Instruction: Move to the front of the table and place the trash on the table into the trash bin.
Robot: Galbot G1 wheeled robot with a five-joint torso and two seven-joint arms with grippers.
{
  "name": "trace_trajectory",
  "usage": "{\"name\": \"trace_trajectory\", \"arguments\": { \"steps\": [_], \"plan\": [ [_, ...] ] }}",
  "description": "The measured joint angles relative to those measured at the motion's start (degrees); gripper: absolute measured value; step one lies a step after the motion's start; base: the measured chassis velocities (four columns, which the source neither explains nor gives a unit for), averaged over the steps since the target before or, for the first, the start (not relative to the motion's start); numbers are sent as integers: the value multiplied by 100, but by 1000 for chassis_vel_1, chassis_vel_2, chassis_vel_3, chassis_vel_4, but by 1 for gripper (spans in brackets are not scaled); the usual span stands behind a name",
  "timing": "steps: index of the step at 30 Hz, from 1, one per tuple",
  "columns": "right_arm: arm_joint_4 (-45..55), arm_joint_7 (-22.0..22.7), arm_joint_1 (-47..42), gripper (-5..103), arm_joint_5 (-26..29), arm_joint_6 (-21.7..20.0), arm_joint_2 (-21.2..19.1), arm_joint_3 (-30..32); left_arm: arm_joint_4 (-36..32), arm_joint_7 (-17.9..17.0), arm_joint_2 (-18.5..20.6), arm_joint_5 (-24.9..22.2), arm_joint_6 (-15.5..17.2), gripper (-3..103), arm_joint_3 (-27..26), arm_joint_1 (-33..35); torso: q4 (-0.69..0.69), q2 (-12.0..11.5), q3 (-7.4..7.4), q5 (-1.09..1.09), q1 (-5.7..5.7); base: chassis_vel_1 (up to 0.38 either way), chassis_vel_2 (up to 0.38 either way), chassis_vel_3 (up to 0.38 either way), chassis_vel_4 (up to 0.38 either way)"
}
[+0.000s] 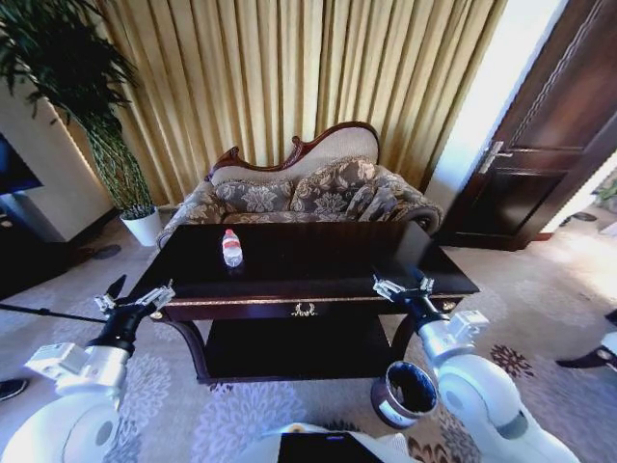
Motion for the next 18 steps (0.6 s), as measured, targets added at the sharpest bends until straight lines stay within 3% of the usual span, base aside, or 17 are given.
{"name": "trace_trajectory", "arguments": {
  "steps": [10, 14, 18],
  "plan": [
    [-12, 115, -85, 100, -16, 125, 5, 10, 0, -130, 138, -35, 27, 100, 130, -209, 0, -1, 1, -1, 3, -73, 89, 73, -92],
    [-7, 126, -134, 100, -28, 140, 6, 21, 71, -449, 428, -250, 235, 100, 243, -575, 0, 1, 0, 0, 0, 0, 0, 0, 0],
    [-11, 136, -183, 100, -50, 143, 29, 30, 438, -967, 1003, -557, 492, 100, 497, -1200, -1, 2, 0, 0, -2, 0, 0, 0, 0]
  ]
}}
